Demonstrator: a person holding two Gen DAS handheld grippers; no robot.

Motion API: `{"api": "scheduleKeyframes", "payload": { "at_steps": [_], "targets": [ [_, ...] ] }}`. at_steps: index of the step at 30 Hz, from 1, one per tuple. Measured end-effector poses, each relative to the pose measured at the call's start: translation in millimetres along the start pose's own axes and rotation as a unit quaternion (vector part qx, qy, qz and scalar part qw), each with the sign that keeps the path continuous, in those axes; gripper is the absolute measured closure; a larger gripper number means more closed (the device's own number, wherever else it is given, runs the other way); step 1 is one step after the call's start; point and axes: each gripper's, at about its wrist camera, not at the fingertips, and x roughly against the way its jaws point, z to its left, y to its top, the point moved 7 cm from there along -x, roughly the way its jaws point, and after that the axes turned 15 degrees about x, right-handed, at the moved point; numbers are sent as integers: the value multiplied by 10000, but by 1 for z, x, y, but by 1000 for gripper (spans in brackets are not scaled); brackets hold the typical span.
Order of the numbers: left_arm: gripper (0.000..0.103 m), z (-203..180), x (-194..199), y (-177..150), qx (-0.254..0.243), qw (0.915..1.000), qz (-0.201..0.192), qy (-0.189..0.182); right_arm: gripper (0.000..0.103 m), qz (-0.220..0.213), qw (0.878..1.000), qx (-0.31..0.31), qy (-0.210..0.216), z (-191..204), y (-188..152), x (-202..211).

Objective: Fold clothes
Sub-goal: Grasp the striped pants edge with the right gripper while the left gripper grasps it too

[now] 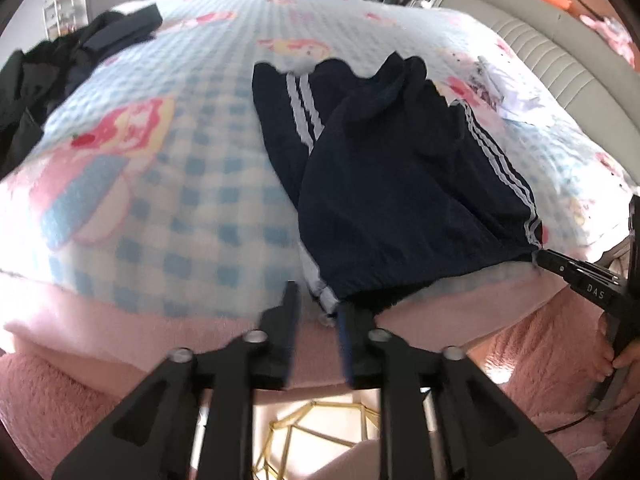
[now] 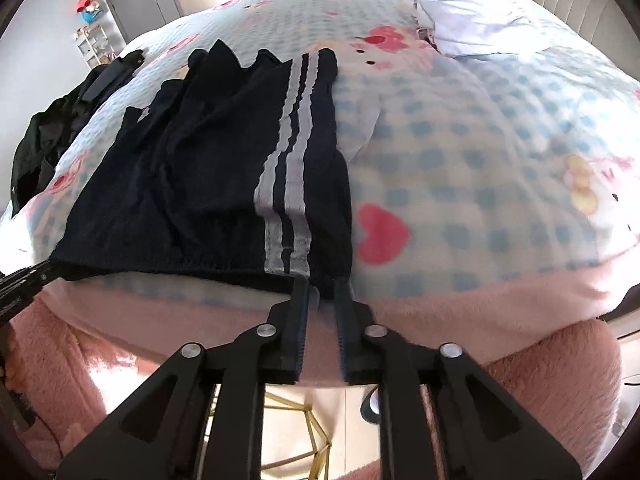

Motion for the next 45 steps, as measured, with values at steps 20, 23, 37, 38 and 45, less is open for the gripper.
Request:
{"api": "scheduleKeyframes", "payload": {
  "at_steps": [20, 23, 37, 38, 45],
  "targets": [
    [59, 3, -21, 1, 297, 9981, 404, -350, 73, 302, 9960, 779, -301, 21, 20, -36],
    [57, 2, -10, 2, 334, 9979, 320, -461, 74, 176, 9968, 634, -448, 9, 19, -26],
    [57, 9, -21, 2, 1373, 9716, 682, -1805, 67, -152, 9973, 611, 382, 15, 17, 1],
    [57, 5, -23, 2, 1301, 9740, 652, -1737, 67, -67, 9971, 701, 287, 19, 17, -7],
    [57, -2, -15, 3, 933, 9822, 508, -1548, 73, 131, 9970, 577, -489, -5, 20, -29]
  ]
}}
